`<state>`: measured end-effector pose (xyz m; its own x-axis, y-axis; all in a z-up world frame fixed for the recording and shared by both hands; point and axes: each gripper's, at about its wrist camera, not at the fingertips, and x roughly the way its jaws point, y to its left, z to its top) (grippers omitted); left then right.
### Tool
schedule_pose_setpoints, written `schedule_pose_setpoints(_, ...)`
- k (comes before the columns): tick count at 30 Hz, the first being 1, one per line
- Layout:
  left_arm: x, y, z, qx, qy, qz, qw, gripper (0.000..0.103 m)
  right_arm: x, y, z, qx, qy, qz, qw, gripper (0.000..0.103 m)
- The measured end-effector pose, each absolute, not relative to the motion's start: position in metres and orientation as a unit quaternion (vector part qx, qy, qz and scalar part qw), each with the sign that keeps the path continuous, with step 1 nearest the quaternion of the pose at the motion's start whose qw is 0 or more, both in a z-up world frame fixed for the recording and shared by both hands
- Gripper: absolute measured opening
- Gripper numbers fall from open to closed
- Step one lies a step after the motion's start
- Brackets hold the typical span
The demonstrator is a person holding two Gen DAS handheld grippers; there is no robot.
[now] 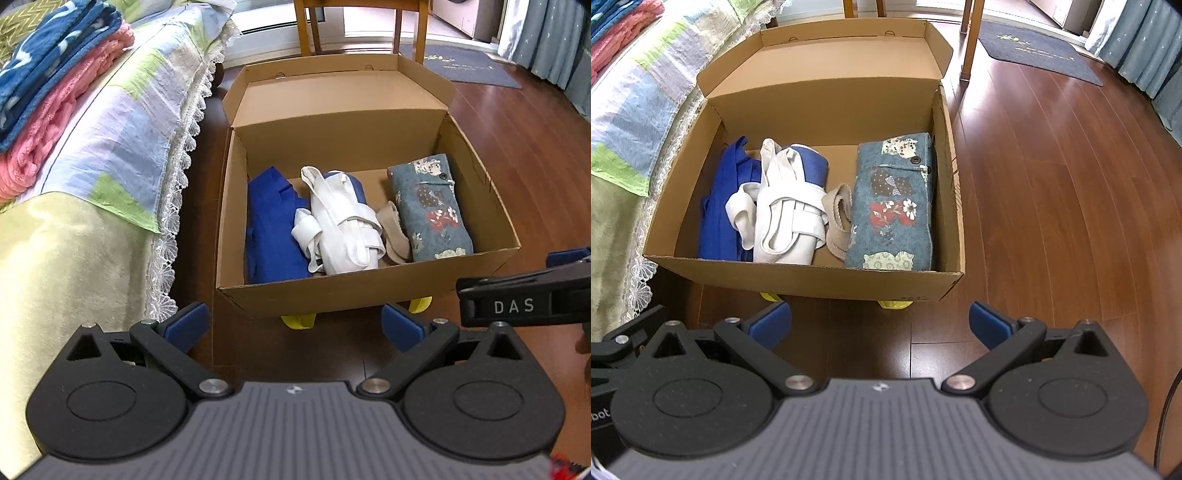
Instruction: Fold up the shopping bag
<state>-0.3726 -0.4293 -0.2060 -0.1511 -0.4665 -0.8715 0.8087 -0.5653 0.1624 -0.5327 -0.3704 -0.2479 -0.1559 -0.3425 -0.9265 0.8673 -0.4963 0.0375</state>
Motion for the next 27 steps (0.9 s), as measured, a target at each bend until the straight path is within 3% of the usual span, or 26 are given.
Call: schedule_pose_setpoints(27,-0.387,-0.427,-0.210,0.497,0.163,-0.742,0.418,0.101,-0.540,-0.367,-0.251,0.493,0.267,-0.715,0.417,0.102)
